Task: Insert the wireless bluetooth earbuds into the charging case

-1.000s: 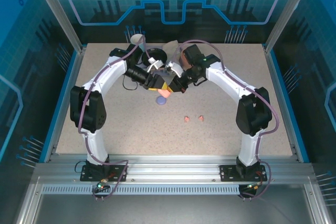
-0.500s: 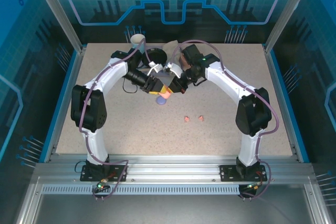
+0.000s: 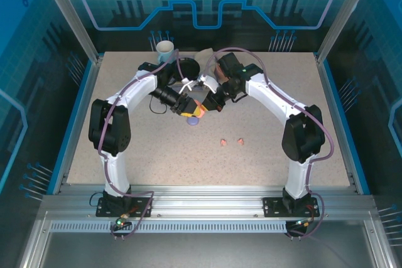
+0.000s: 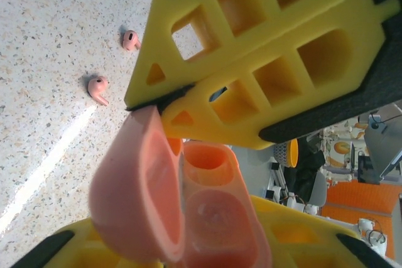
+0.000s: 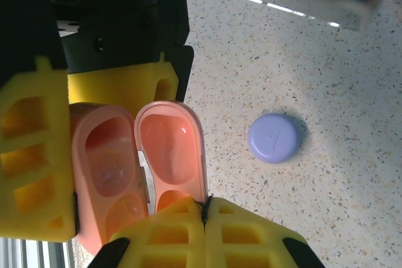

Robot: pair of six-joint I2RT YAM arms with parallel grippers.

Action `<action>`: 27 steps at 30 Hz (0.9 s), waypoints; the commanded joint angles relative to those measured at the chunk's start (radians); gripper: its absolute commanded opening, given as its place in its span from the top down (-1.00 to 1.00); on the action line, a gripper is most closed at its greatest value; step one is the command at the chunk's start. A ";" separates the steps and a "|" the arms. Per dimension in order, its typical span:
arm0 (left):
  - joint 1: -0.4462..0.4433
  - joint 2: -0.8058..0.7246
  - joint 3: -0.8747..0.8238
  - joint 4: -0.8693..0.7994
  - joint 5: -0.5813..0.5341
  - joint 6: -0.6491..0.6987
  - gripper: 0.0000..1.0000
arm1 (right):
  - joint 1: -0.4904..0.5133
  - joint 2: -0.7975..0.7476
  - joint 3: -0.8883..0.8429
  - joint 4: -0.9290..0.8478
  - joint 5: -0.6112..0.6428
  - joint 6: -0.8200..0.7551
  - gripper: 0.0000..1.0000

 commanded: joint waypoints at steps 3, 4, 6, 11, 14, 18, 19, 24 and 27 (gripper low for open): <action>-0.004 0.014 0.011 -0.023 0.033 0.027 0.53 | 0.011 -0.008 0.026 -0.024 0.006 -0.016 1.00; -0.004 0.012 0.009 -0.019 0.033 0.024 0.57 | 0.011 -0.011 0.025 -0.024 0.008 -0.016 1.00; -0.004 0.004 0.001 0.001 0.040 0.014 0.70 | 0.010 -0.016 0.023 -0.020 0.017 -0.009 1.00; -0.005 -0.026 -0.026 0.070 0.047 -0.025 0.83 | 0.007 -0.038 0.016 -0.004 0.046 0.017 1.00; -0.004 -0.046 -0.038 0.100 0.044 -0.041 0.91 | 0.000 -0.049 0.022 0.008 0.066 0.046 0.65; -0.004 -0.103 -0.087 0.184 0.018 -0.087 1.00 | -0.041 -0.064 0.036 0.028 0.090 0.128 0.25; -0.003 -0.119 -0.100 0.212 0.005 -0.102 1.00 | -0.054 -0.073 0.035 0.035 0.092 0.152 0.21; -0.005 -0.229 -0.213 0.401 -0.068 -0.201 1.00 | -0.121 -0.158 -0.005 0.055 0.079 0.246 0.01; -0.014 -0.306 -0.299 0.560 -0.139 -0.285 1.00 | -0.156 -0.209 -0.029 0.048 0.143 0.326 -0.01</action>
